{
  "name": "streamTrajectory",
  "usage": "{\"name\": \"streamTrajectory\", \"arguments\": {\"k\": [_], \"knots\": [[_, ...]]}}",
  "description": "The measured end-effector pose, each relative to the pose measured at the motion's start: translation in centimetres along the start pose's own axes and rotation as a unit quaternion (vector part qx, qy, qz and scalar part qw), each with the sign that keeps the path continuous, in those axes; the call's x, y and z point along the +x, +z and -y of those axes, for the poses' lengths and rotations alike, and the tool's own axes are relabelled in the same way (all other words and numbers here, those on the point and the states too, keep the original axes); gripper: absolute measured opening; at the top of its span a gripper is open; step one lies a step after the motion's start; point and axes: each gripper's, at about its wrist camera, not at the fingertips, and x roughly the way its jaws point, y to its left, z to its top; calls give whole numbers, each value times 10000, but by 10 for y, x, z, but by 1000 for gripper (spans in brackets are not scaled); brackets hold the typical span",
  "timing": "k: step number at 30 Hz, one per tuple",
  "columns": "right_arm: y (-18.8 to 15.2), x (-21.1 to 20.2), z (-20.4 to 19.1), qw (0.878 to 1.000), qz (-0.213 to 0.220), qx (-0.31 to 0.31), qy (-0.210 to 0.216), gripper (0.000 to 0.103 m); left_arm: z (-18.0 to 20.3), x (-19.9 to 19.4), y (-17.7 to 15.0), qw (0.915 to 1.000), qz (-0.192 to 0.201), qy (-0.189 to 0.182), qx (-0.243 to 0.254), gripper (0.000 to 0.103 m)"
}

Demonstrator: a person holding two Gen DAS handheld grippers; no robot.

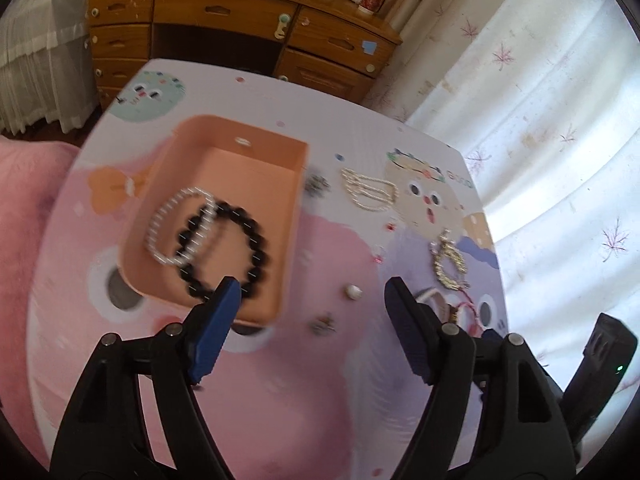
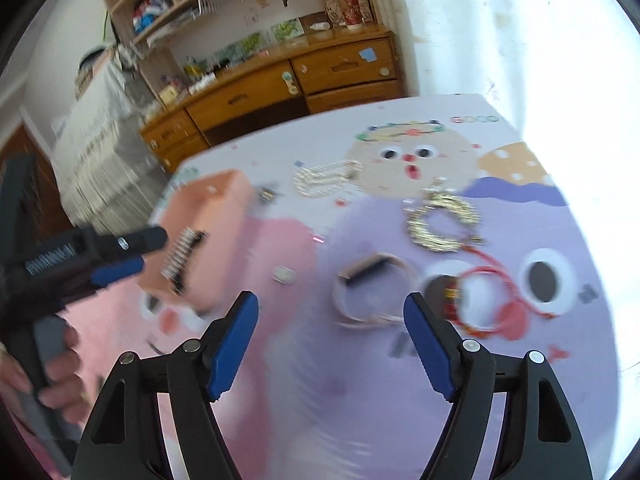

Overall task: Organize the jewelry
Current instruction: 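Grasp the pink watch with the left tool while the right tool grasps the red string bracelet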

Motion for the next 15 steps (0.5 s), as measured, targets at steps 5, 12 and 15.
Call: {"name": "streamTrajectory", "arguments": {"k": [5, 12, 15], "knots": [[-15, 2, 27, 9969, -167, -695, -334, 76, 42, 24, -15, 9994, -323, -83, 29, 73], [-31, 16, 43, 9827, -301, -1735, -568, 76, 93, 69, -30, 9969, -777, 41, 97, 73], [-35, 22, 46, 9782, -355, -1983, -511, 76, 107, 87, -31, 9952, -967, 109, 125, 73]]}}
